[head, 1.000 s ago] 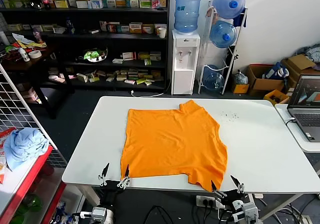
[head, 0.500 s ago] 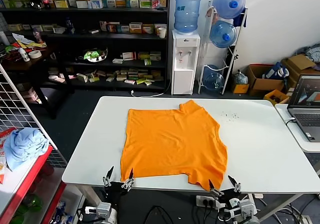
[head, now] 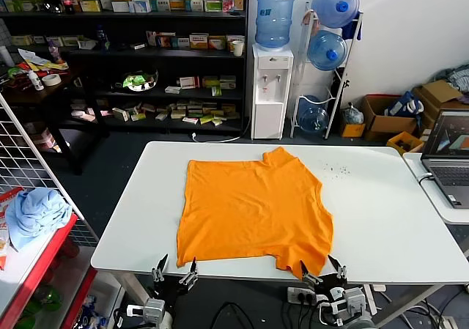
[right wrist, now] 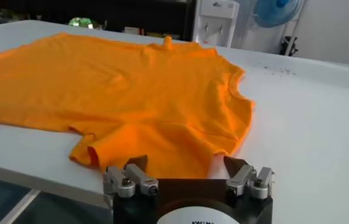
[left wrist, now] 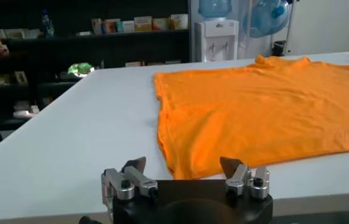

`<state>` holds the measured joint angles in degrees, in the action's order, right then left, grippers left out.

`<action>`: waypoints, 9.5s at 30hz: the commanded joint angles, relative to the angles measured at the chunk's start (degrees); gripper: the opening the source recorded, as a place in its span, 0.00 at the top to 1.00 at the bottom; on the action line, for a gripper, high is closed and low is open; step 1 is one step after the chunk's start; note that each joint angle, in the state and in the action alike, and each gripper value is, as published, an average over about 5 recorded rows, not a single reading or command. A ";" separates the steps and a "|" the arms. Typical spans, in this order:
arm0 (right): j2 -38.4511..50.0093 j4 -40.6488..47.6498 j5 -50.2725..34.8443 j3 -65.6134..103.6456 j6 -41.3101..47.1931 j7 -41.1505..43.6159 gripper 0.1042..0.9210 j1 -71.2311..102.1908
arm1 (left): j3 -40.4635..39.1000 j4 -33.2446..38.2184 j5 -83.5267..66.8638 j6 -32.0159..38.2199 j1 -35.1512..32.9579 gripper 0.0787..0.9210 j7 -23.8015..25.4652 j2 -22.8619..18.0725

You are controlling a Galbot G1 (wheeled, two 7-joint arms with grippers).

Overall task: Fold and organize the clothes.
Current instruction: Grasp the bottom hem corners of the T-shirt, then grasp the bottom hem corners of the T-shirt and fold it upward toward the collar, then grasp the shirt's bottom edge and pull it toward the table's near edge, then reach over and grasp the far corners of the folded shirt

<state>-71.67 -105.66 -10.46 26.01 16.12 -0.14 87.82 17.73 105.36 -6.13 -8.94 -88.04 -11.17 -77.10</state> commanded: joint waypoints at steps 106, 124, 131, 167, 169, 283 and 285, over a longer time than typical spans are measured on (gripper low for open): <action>8.42 10.19 -5.36 -1.86 2.27 1.22 0.12 -17.10 | -3.68 -8.53 -11.20 6.78 14.10 0.12 -0.96 3.00; 7.87 15.25 -6.43 -2.08 2.05 0.36 0.12 -19.46 | -4.56 -10.33 -11.76 -0.55 15.20 0.12 -2.44 3.34; 7.79 16.47 -6.40 -2.19 1.96 0.06 0.26 -19.71 | -4.48 -11.05 -11.34 -0.49 15.35 0.24 -2.43 2.97; 8.00 6.47 -5.61 -1.45 5.08 -2.33 0.96 -11.53 | -3.77 -9.28 -10.86 -0.25 13.59 0.73 0.20 2.85; 8.09 6.46 -5.62 -1.40 5.01 -2.32 0.96 -11.44 | -3.78 -9.99 -10.78 -0.32 13.68 0.66 0.14 2.74; 4.82 49.08 -9.47 -11.34 8.82 13.49 0.26 -54.96 | -17.16 -54.51 -19.42 -6.84 60.03 0.12 3.79 -1.74; 4.77 49.14 -9.43 -11.29 8.68 13.34 0.34 -54.81 | -17.22 -54.53 -18.87 -6.68 59.94 0.16 3.98 -1.84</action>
<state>-65.97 -58.46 -20.66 14.85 25.16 13.06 33.67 0.58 52.65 -26.09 -15.40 -28.96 -7.50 -78.42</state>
